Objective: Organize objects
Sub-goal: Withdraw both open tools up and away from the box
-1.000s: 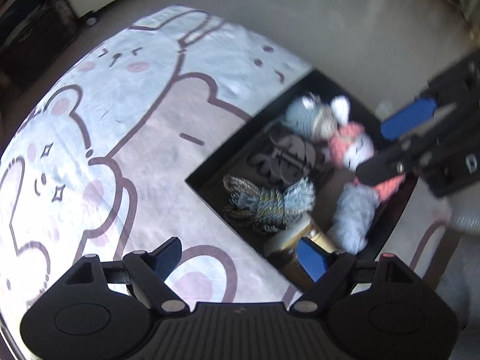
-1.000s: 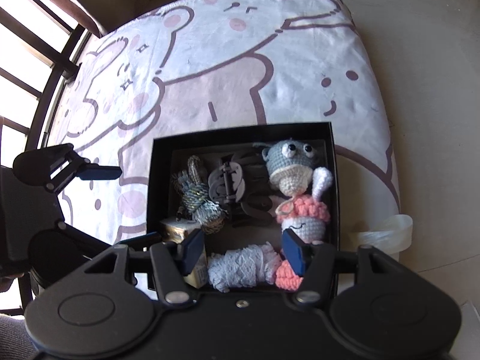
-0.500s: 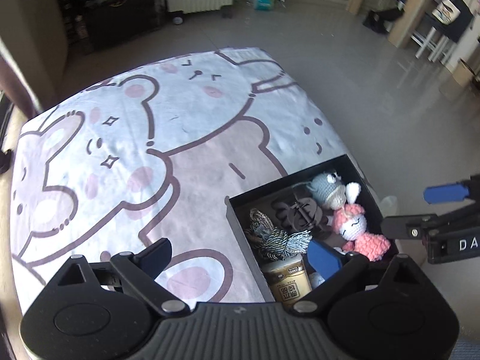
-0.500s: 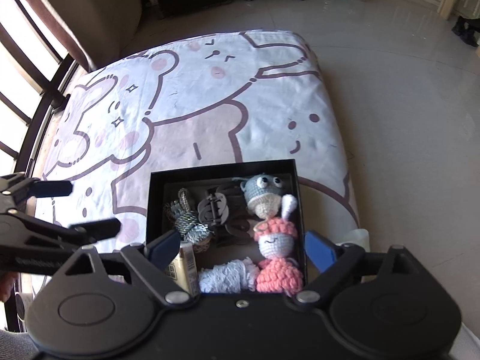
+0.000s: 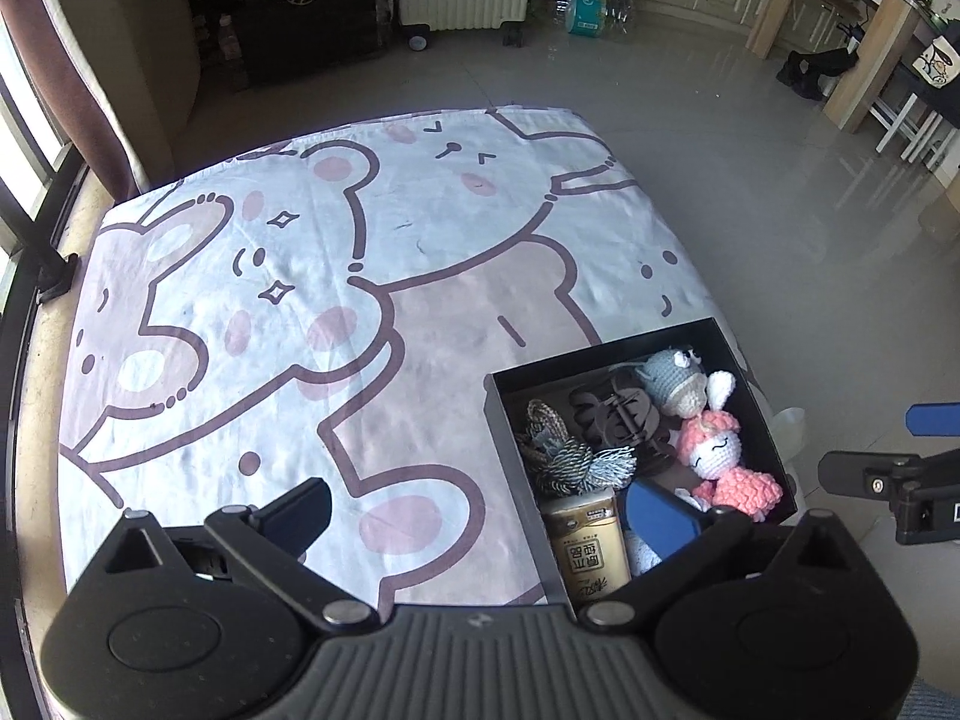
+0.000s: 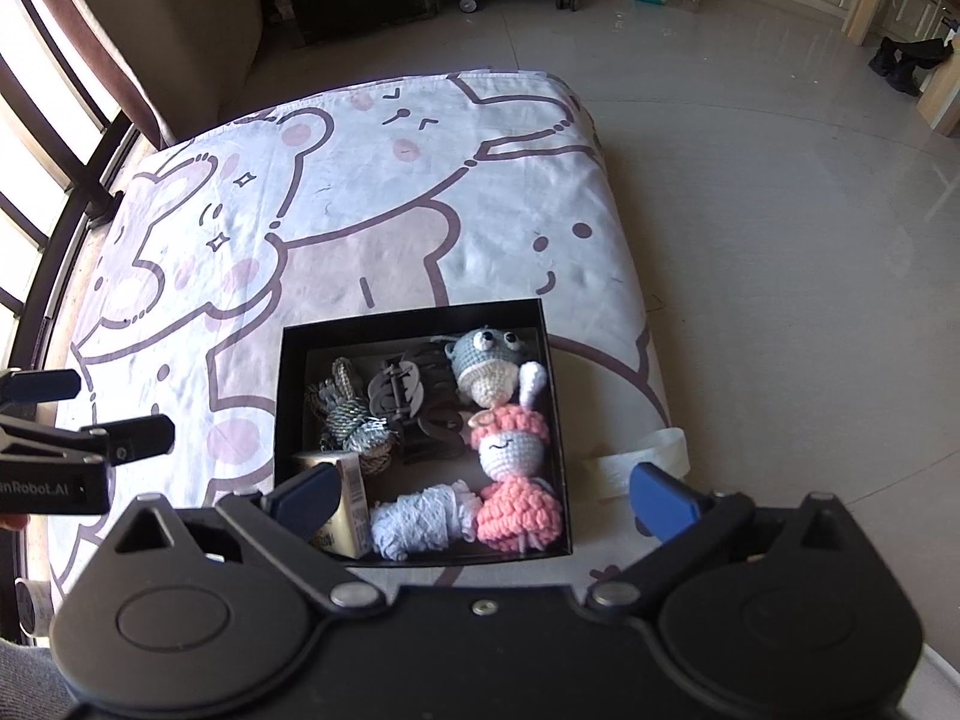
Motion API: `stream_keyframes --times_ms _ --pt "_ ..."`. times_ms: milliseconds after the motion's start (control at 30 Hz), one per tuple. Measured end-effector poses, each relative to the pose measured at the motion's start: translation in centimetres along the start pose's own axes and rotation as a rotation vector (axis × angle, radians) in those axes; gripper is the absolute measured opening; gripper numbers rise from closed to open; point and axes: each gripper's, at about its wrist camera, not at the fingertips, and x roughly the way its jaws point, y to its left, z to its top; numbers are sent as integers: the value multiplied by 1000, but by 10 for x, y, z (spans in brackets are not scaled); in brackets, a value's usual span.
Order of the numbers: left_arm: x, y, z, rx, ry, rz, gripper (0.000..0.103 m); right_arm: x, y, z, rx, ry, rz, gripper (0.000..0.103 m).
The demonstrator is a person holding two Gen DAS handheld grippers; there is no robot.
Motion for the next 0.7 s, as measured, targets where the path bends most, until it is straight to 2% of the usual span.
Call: stream_keyframes --times_ms 267,700 --pt "-2 -13 -5 47 12 32 103 0 -9 -7 42 10 -19 103" --pt "7 -9 -6 20 65 46 103 0 -5 -8 23 9 -34 103"
